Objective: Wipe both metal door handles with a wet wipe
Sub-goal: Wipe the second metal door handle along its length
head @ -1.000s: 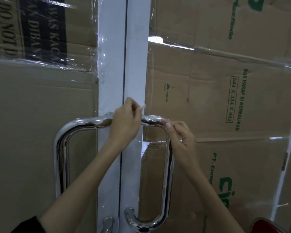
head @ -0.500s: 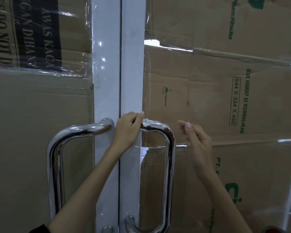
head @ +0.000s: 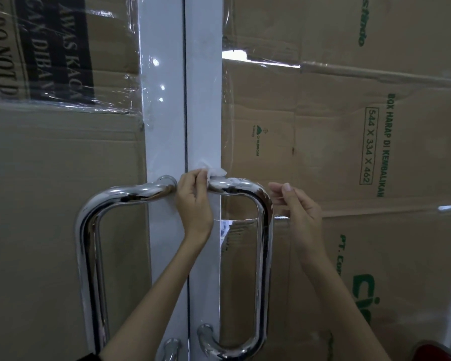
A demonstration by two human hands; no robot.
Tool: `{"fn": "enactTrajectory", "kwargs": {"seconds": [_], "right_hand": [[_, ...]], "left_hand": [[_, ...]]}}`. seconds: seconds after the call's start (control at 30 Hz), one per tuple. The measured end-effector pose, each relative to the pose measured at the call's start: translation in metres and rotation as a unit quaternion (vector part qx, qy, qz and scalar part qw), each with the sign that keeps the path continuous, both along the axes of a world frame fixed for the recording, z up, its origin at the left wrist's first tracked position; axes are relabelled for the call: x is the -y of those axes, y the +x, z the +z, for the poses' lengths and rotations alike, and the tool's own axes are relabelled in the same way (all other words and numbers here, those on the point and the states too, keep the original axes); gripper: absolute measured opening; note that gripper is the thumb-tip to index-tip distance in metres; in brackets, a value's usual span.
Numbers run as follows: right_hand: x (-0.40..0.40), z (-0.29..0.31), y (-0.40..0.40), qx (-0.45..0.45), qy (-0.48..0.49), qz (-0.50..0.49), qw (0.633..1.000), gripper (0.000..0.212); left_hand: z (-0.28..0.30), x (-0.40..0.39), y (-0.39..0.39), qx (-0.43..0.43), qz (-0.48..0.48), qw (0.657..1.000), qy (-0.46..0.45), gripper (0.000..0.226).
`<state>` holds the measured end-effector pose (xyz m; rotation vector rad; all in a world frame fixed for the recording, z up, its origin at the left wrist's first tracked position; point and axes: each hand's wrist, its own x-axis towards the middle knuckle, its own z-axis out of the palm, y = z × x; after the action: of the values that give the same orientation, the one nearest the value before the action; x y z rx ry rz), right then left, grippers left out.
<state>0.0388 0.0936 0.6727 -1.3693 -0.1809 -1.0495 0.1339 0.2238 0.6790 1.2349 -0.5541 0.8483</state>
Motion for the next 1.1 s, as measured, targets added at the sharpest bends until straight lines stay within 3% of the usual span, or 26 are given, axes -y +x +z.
{"fn": "enactTrajectory", "kwargs": {"seconds": [0.2, 0.4, 0.47, 0.57, 0.73, 0.83, 0.9, 0.97, 1.03, 1.1], "right_hand": [[-0.001, -0.004, 0.009, -0.014, 0.016, 0.004, 1.0, 0.022], [0.015, -0.007, 0.009, -0.016, 0.022, 0.007, 1.0, 0.023], [0.018, -0.006, 0.011, -0.018, 0.045, 0.012, 0.999, 0.023], [0.018, -0.003, 0.014, -0.022, 0.056, 0.016, 0.998, 0.024], [0.019, -0.009, 0.017, -0.026, 0.025, 0.016, 0.999, 0.025], [0.025, -0.013, 0.017, -0.033, 0.034, 0.018, 0.999, 0.024], [0.03, -0.012, 0.017, -0.03, 0.048, 0.021, 0.998, 0.024], [0.033, -0.01, 0.018, -0.025, 0.057, 0.022, 0.998, 0.024], [0.034, -0.01, 0.018, -0.022, 0.054, 0.019, 0.998, 0.024], [0.034, -0.012, 0.017, -0.023, 0.048, 0.021, 0.998, 0.024]], "left_hand": [[-0.004, -0.001, -0.007, 0.138, 0.043, 0.979, 0.146, 0.014], [0.001, -0.009, 0.002, 0.103, 0.061, 0.978, 0.171, 0.025], [0.01, 0.007, -0.006, 0.108, 0.098, 0.963, 0.226, 0.038], [0.015, 0.014, -0.007, 0.163, 0.139, 0.934, 0.285, 0.034], [-0.003, -0.01, 0.002, 0.228, 0.04, 0.949, 0.216, 0.022], [0.003, -0.004, -0.001, 0.184, 0.064, 0.963, 0.184, 0.013], [0.012, 0.01, -0.003, 0.123, 0.105, 0.972, 0.172, 0.027], [0.016, 0.027, -0.009, 0.103, 0.166, 0.962, 0.189, 0.039], [0.009, 0.035, -0.015, 0.151, 0.212, 0.94, 0.22, 0.029], [0.001, 0.027, -0.013, 0.229, 0.198, 0.919, 0.251, 0.019]]}}
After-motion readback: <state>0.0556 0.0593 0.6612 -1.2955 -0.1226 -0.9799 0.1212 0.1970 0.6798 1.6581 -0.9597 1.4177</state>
